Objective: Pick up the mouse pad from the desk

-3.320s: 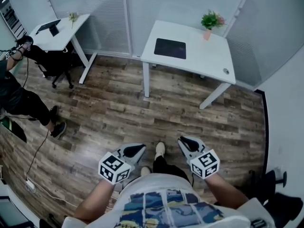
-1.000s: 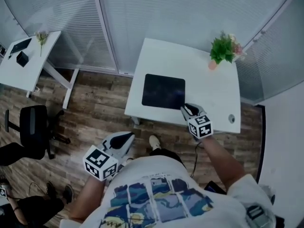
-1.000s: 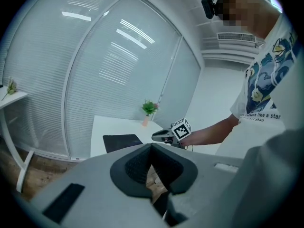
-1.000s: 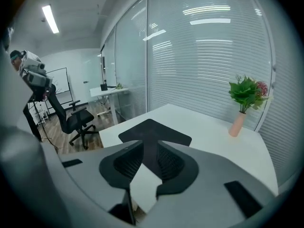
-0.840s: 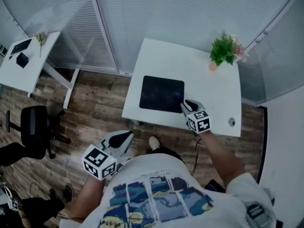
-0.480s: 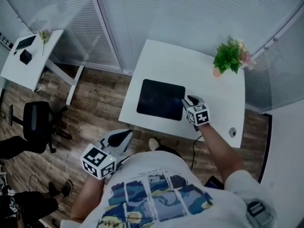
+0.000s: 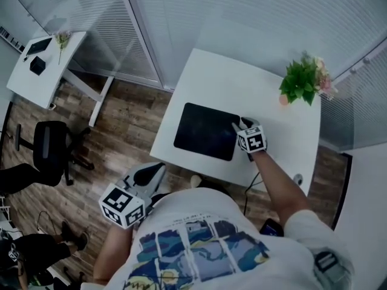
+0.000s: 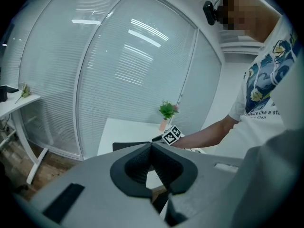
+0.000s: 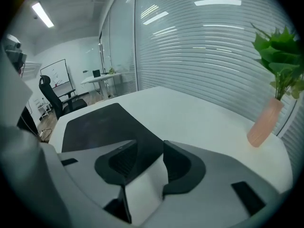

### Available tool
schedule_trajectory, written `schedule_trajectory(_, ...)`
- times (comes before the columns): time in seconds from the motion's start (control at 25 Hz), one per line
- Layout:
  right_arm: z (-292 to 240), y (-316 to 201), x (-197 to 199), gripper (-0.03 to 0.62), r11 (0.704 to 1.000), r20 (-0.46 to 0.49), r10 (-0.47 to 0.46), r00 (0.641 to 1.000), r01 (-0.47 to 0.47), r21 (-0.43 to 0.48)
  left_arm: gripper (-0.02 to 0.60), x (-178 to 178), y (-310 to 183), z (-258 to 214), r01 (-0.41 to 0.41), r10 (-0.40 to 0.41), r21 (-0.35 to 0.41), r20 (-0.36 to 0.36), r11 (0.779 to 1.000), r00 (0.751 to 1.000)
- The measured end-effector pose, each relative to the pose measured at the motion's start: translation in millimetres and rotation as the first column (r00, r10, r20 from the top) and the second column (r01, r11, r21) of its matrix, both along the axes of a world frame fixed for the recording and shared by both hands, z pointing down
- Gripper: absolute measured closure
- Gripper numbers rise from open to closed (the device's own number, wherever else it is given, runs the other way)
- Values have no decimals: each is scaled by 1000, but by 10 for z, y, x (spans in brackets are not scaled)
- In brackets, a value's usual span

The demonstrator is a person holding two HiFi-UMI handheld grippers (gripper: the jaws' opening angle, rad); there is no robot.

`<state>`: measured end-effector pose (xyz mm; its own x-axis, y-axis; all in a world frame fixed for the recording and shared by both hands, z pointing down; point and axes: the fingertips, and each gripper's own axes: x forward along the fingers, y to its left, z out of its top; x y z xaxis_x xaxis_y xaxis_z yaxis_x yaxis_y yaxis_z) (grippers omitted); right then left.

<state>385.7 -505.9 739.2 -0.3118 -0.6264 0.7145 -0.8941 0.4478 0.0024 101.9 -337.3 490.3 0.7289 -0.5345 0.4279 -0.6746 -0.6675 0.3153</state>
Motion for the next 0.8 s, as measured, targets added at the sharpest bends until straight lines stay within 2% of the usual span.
schedule_trajectory(0.2,53,-160,29,405,1000,-4,4,1000,-4,-12,580,4,-91,15,12,-13,10,15,1000,1000)
schedule_trajectory(0.4,83,-193,35,398,999,48,-3,999,5,-38,580,-61,-104,31,29,-29,-9,26,1000,999)
schedule_trajectory(0.68,101,-175,-1,428,998,53,-32,998,35,-51,580,-59,-158,20,19,-19,-3,29,1000,999)
schedule_trajectory(0.8,105,-150,-57,482,997,46,-43,998,46,-55,580,-58,-147,27,10,-10,-9,34,1000,999)
